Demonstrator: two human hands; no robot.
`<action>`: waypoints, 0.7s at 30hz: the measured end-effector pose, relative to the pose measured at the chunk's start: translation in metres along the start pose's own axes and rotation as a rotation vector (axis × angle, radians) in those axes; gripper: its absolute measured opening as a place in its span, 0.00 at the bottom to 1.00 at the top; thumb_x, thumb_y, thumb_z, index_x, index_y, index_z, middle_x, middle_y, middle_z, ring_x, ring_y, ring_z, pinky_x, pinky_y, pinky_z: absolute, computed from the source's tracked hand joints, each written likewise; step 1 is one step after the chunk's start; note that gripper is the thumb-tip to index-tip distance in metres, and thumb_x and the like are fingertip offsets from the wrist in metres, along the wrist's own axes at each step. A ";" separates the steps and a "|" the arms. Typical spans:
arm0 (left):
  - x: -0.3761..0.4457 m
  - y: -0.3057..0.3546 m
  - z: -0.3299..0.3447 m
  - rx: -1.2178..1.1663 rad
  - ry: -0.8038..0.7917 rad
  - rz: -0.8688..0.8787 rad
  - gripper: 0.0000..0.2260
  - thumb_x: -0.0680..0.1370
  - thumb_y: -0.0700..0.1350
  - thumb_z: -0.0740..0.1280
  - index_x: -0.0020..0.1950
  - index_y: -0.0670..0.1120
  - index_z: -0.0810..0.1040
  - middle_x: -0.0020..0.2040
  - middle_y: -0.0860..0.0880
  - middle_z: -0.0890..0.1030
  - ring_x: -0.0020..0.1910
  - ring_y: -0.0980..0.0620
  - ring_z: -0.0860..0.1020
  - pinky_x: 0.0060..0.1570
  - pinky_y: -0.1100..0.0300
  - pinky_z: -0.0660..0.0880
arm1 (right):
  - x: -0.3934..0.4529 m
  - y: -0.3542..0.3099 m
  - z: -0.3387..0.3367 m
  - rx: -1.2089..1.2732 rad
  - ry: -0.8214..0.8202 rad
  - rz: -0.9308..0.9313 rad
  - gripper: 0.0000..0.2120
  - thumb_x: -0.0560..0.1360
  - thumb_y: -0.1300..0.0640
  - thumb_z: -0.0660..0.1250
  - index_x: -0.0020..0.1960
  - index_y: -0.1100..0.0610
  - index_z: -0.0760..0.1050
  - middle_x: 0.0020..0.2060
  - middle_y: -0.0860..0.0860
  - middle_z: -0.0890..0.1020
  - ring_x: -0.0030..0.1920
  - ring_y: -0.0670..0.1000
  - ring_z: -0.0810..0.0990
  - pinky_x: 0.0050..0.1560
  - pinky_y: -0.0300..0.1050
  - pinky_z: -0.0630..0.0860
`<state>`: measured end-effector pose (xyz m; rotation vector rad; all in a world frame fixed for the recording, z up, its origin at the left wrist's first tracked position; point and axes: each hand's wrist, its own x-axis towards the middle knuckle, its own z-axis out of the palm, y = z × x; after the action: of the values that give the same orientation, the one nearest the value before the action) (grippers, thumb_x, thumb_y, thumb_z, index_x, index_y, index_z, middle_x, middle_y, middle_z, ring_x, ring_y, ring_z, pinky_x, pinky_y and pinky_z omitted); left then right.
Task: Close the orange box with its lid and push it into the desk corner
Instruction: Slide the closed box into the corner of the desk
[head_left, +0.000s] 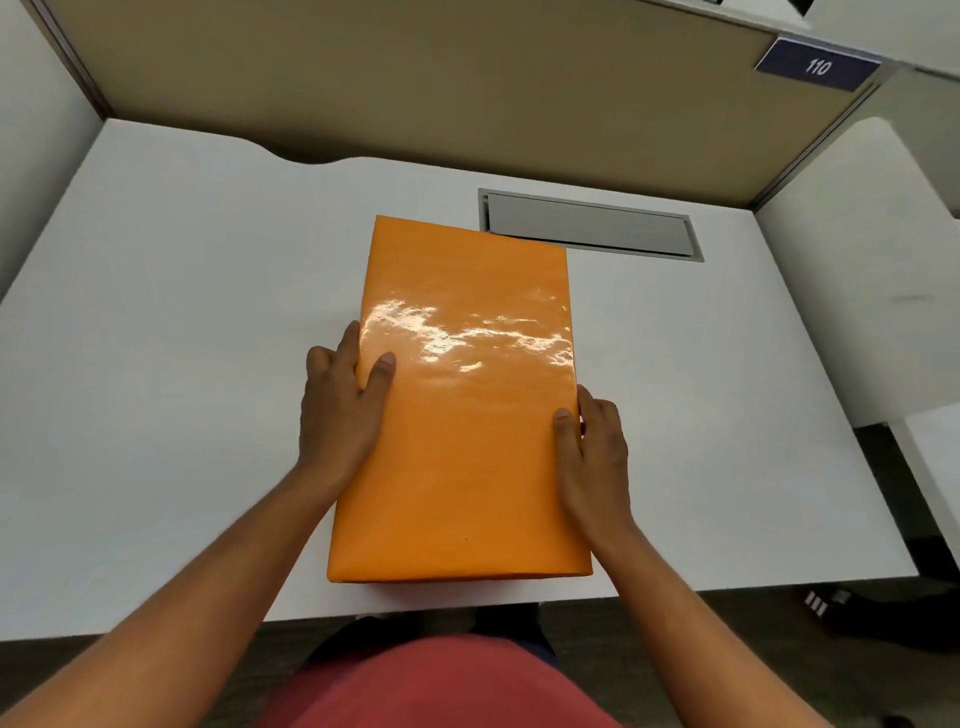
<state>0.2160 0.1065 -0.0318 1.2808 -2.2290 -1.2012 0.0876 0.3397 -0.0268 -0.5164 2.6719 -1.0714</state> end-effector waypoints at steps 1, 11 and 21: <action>0.001 -0.002 0.001 0.013 -0.003 -0.002 0.29 0.85 0.62 0.58 0.84 0.53 0.61 0.72 0.41 0.70 0.67 0.41 0.76 0.62 0.50 0.74 | -0.001 0.001 0.001 -0.009 -0.006 0.002 0.21 0.86 0.44 0.54 0.76 0.50 0.67 0.68 0.49 0.73 0.52 0.36 0.73 0.50 0.26 0.61; 0.003 -0.014 0.002 -0.047 -0.050 -0.017 0.28 0.84 0.62 0.58 0.83 0.55 0.62 0.72 0.44 0.70 0.67 0.44 0.76 0.58 0.54 0.72 | -0.002 0.000 0.005 -0.076 -0.010 -0.036 0.21 0.86 0.45 0.53 0.75 0.52 0.67 0.66 0.50 0.74 0.56 0.44 0.73 0.56 0.41 0.72; 0.084 0.002 -0.015 -0.332 -0.054 -0.132 0.21 0.82 0.57 0.67 0.73 0.53 0.76 0.61 0.51 0.80 0.57 0.47 0.81 0.47 0.56 0.80 | 0.086 -0.016 -0.007 0.107 -0.024 0.042 0.20 0.85 0.47 0.60 0.74 0.53 0.73 0.68 0.52 0.77 0.62 0.49 0.77 0.59 0.45 0.75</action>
<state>0.1771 0.0301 -0.0327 1.2855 -1.8985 -1.5921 0.0105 0.2989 -0.0169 -0.4484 2.5755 -1.1804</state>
